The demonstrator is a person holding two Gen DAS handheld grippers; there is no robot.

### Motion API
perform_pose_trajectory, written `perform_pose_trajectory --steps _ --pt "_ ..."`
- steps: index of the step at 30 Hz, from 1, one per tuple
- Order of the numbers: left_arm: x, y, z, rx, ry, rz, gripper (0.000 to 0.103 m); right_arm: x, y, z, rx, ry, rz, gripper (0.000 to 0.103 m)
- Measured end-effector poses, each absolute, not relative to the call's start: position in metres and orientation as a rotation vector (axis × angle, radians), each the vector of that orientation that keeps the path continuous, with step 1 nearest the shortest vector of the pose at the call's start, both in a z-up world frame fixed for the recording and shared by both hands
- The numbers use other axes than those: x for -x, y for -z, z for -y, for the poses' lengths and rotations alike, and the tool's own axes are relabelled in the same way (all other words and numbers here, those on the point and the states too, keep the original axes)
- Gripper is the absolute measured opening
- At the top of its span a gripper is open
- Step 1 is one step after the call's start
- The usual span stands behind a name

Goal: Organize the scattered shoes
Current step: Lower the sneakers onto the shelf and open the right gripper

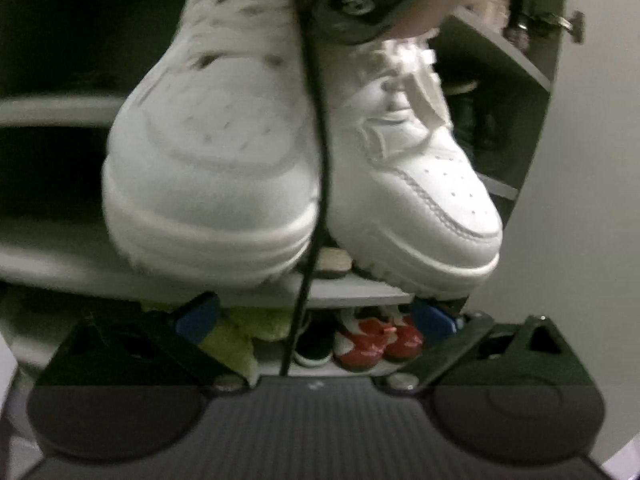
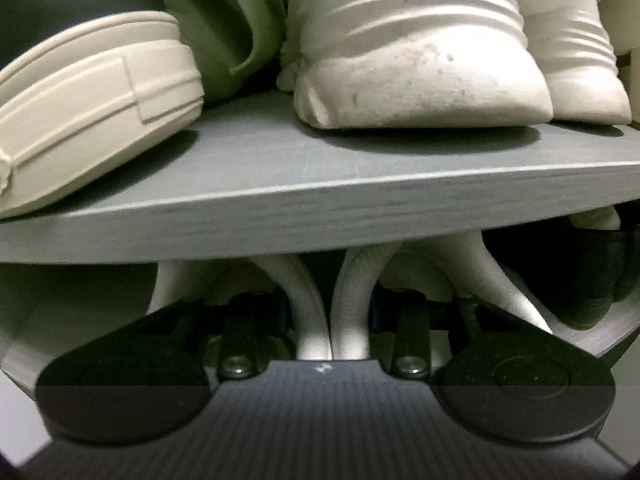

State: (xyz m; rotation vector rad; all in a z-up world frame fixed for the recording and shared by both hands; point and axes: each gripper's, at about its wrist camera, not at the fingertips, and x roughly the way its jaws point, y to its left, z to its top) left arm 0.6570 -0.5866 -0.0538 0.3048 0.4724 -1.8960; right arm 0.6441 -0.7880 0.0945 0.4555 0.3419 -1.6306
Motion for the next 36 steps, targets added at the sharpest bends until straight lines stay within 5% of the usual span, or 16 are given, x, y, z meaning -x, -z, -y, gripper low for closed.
perform_pose_trajectory --steps 9,15,27,30,36 --pt "-0.655 0.043 0.587 -0.261 1.946 -0.508 0.102 -0.654 -0.101 0.793 -0.446 1.560 -0.402 0.044" --pt "-0.665 0.029 0.576 -0.196 1.951 -0.470 0.101 -0.660 -0.112 0.780 -0.389 1.560 -0.394 0.059" --pt "-0.679 0.017 0.571 -0.156 1.922 -0.337 0.101 -0.633 -0.131 0.676 -0.028 1.463 -0.283 0.061" --pt "-0.687 0.011 0.572 -0.163 1.927 -0.374 0.101 -0.611 -0.123 0.645 -0.049 1.484 -0.189 0.088" --pt "-0.680 0.007 0.576 -0.190 1.928 -0.343 0.101 -0.523 -0.087 0.592 -0.143 1.511 -0.005 0.087"
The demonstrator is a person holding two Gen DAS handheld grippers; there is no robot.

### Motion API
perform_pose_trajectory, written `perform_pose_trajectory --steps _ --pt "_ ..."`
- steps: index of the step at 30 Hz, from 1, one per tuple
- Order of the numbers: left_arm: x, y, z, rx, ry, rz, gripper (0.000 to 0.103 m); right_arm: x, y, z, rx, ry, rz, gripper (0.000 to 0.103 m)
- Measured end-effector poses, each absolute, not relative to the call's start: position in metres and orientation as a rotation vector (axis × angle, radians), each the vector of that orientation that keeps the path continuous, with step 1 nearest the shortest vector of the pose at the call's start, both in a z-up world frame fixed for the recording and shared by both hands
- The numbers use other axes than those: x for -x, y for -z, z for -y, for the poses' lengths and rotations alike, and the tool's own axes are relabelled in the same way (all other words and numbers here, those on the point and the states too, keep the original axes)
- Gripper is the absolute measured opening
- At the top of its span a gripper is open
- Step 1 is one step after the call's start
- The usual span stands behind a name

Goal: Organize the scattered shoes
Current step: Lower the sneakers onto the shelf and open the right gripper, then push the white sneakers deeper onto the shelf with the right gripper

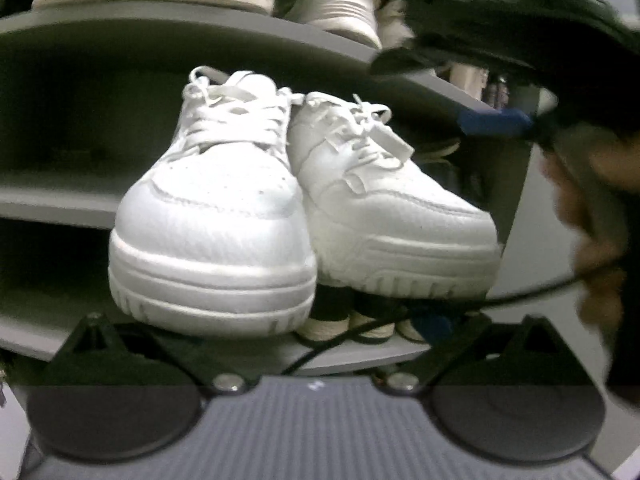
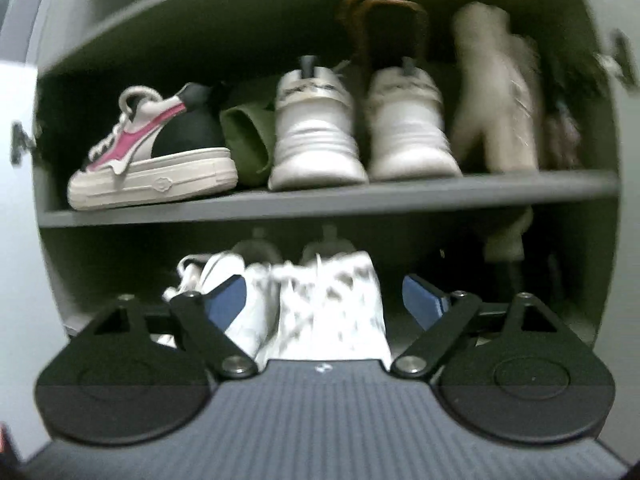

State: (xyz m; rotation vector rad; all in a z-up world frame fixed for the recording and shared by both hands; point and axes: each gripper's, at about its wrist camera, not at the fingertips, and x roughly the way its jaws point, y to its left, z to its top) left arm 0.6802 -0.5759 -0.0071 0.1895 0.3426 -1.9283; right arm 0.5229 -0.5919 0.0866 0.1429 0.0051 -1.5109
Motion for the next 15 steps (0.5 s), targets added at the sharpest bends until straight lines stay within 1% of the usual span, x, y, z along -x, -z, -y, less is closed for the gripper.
perform_pose_trajectory --steps 5,9,15 --pt "-0.677 0.002 0.579 -0.218 1.931 -0.308 0.099 -0.514 -0.063 0.559 -0.197 1.466 -0.006 0.087" --pt "-0.677 -0.006 0.583 -0.265 1.944 -0.315 0.099 -0.504 -0.053 0.550 -0.236 1.421 -0.054 0.087" --pt "-0.674 -0.007 0.594 -0.313 1.965 -0.305 0.099 -0.484 -0.036 0.554 -0.404 1.340 -0.014 0.087"
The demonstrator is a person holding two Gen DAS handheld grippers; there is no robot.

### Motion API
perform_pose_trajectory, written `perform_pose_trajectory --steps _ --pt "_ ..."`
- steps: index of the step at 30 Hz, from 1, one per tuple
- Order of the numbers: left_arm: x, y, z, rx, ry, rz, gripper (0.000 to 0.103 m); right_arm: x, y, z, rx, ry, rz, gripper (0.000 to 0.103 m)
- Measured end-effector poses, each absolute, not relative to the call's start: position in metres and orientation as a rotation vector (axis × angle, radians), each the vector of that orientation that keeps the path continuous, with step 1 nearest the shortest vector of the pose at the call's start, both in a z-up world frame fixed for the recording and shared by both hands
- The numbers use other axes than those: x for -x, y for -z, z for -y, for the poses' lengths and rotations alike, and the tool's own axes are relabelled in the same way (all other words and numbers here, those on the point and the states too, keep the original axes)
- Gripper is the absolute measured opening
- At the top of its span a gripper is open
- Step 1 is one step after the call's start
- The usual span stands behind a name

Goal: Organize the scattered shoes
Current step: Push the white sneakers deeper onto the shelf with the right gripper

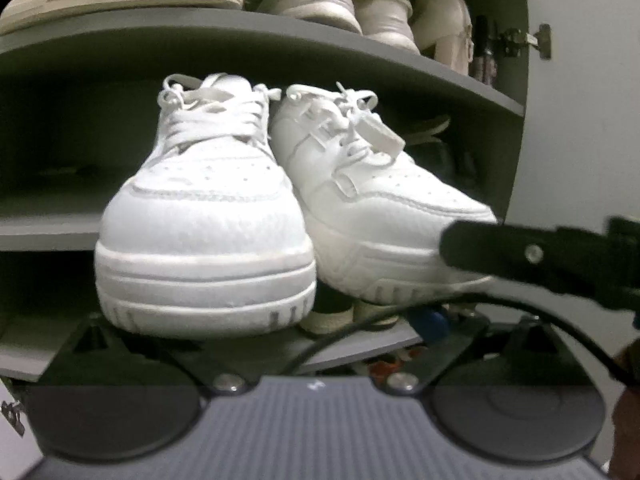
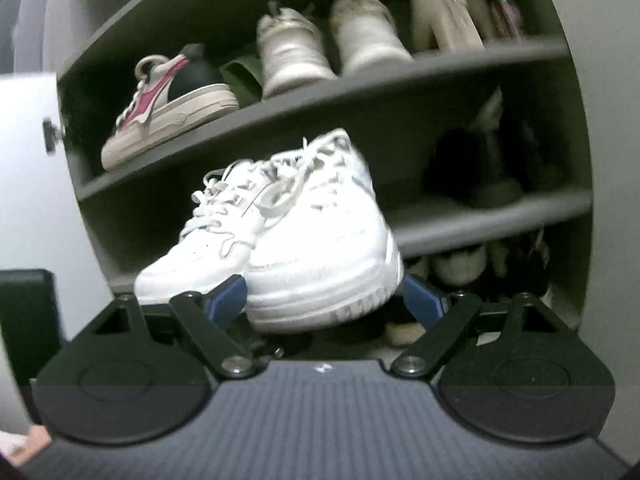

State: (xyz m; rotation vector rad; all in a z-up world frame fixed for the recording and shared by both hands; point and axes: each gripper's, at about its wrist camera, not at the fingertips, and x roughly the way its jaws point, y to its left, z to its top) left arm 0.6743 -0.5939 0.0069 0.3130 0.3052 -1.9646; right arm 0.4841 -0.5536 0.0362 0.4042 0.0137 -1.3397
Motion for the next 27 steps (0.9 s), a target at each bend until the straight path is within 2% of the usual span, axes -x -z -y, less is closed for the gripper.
perform_pose_trajectory --steps 1,2,3,9,14,18,23,27 --pt "-0.674 -0.007 0.596 -0.326 1.967 -0.305 0.099 -0.485 -0.034 0.555 -0.409 1.336 -0.022 0.087" --pt "-0.675 -0.008 0.597 -0.336 1.970 -0.304 0.099 -0.486 -0.033 0.557 -0.414 1.332 -0.029 0.081" --pt "-0.675 -0.009 0.601 -0.345 1.972 -0.308 0.099 -0.486 -0.031 0.558 -0.422 1.329 -0.026 0.080" --pt "-0.679 -0.023 0.628 -0.354 1.999 -0.353 0.095 -0.491 -0.034 0.568 -0.447 1.348 0.088 0.079" --pt "-0.685 -0.013 0.647 -0.379 1.972 -0.414 0.097 -0.495 -0.030 0.589 -0.437 1.372 0.077 0.079" --pt "-0.686 -0.009 0.639 -0.376 1.945 -0.344 0.101 -0.496 -0.016 0.588 -0.473 1.348 0.145 0.080" --pt "-0.688 -0.002 0.631 -0.383 1.946 -0.350 0.102 -0.482 -0.007 0.583 -0.586 1.221 0.310 0.080" --pt "-0.688 0.004 0.621 -0.356 1.957 -0.356 0.102 -0.486 -0.009 0.571 -0.555 1.224 0.280 0.080"
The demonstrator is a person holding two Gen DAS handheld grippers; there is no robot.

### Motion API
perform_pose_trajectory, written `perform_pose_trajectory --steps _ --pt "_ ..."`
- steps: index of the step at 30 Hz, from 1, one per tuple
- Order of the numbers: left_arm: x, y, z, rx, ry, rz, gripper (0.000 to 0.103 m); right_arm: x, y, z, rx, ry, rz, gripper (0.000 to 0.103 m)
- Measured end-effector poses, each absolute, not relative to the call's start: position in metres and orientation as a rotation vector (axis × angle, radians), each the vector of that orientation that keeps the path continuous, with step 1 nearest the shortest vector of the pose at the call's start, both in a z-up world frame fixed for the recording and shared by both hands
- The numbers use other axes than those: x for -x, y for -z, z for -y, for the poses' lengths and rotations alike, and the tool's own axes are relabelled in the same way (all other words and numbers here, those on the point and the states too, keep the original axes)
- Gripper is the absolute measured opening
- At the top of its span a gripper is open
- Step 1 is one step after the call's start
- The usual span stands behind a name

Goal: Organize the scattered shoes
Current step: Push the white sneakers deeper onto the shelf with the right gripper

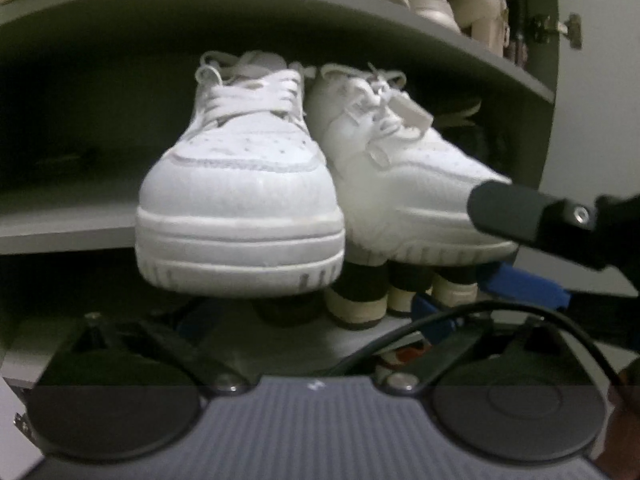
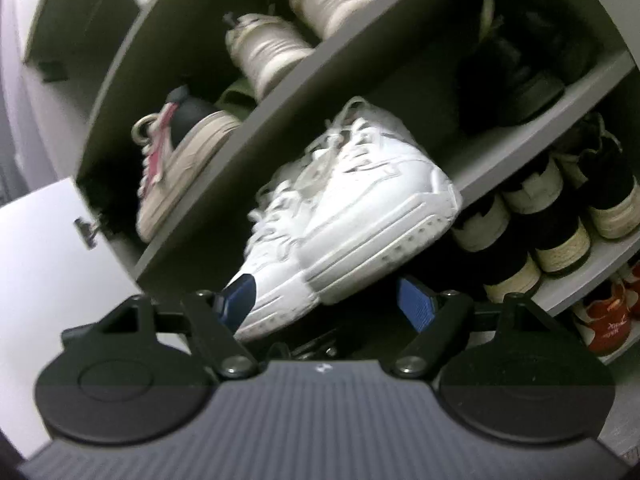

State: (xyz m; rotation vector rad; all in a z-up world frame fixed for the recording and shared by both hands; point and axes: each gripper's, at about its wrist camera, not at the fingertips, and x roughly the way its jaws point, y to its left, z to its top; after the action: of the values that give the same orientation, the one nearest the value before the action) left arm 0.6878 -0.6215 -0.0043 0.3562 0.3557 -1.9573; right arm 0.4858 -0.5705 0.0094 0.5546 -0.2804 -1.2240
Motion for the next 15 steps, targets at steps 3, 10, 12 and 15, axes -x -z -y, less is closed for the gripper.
perform_pose_trajectory --steps 3,10,12,15 --pt "-0.688 0.015 0.613 -0.372 2.019 -0.404 0.103 -0.490 -0.012 0.558 -0.480 1.363 0.201 0.080" --pt "-0.692 0.018 0.575 -0.395 2.132 -0.379 0.103 -0.470 0.013 0.555 -0.498 1.628 0.043 0.080" --pt "-0.697 0.015 0.567 -0.336 2.105 -0.332 0.103 -0.472 0.019 0.554 -0.456 1.684 -0.029 0.080" --pt "-0.706 0.008 0.557 -0.238 1.977 -0.212 0.103 -0.493 0.017 0.536 -0.168 1.809 -0.131 0.080"
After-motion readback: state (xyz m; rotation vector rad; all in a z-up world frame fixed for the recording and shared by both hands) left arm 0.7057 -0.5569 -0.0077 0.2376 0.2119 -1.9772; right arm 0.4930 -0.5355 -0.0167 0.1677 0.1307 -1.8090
